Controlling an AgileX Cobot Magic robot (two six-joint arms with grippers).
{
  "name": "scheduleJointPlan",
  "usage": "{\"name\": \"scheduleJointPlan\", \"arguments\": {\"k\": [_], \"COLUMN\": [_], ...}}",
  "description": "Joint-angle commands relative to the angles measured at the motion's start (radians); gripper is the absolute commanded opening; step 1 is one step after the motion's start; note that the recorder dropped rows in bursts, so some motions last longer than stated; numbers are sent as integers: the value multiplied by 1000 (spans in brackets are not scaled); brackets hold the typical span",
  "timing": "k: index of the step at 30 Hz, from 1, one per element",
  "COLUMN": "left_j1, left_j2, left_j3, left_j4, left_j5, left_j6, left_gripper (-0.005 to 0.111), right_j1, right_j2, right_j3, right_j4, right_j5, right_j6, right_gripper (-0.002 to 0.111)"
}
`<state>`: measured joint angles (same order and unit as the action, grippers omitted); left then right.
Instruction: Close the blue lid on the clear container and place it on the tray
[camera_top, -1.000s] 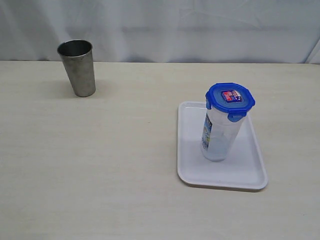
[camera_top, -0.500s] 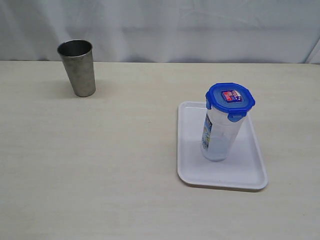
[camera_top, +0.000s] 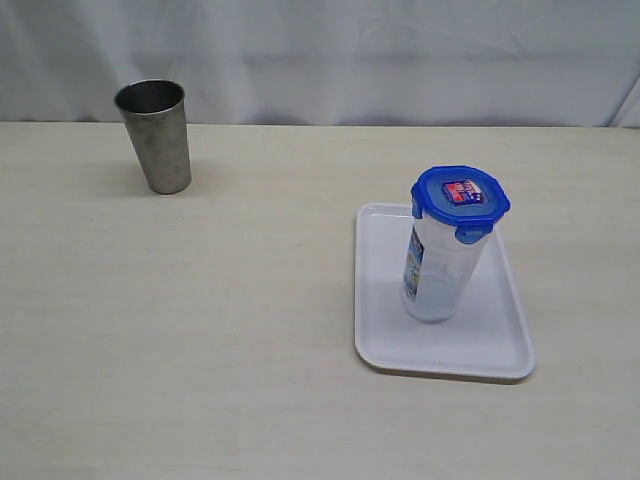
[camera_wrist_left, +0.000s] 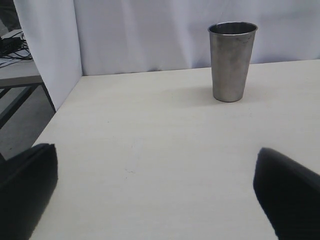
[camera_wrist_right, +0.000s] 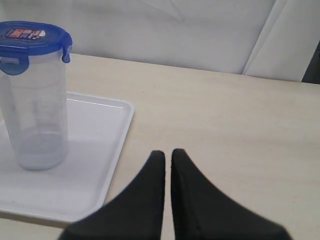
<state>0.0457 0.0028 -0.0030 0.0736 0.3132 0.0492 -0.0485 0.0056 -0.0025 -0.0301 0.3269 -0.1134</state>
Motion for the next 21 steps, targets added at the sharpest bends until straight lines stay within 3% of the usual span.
{"name": "scheduleJointPlan", "arguments": {"k": [1,21], "left_j1": [-1,-1], "left_j2": [-3,-3], "left_j3": [3,3], "left_j4": [-7,-5], "left_j5": [-5,-5], "left_j6": [2,2], "left_gripper": [105,105], "right_j1": [-7,-7], "right_j2": [-6,-6], "right_j3": [3,3], "right_j4": [0,0], "right_j5": [7,9], "right_j6": [6,24], "right_gripper": [5,5]}}
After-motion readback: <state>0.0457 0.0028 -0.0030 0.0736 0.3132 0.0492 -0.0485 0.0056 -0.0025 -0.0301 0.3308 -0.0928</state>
